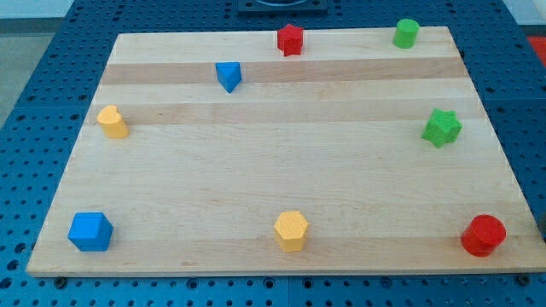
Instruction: Place the red circle at bottom left side of the green star
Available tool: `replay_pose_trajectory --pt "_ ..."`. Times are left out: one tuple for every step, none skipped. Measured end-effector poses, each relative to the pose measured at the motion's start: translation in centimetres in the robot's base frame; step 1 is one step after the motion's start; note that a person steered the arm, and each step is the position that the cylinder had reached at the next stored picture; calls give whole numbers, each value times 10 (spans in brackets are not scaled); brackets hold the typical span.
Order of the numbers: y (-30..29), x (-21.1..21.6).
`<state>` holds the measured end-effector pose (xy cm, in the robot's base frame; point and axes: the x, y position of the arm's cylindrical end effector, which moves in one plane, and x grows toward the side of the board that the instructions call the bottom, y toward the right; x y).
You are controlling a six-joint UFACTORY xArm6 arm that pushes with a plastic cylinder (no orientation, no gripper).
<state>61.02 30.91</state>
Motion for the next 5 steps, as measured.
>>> replay_pose_trajectory --pt "-27 6" --pt "-82 5" --pt "-112 -20" --pt "-143 -50" --pt "-156 -61"
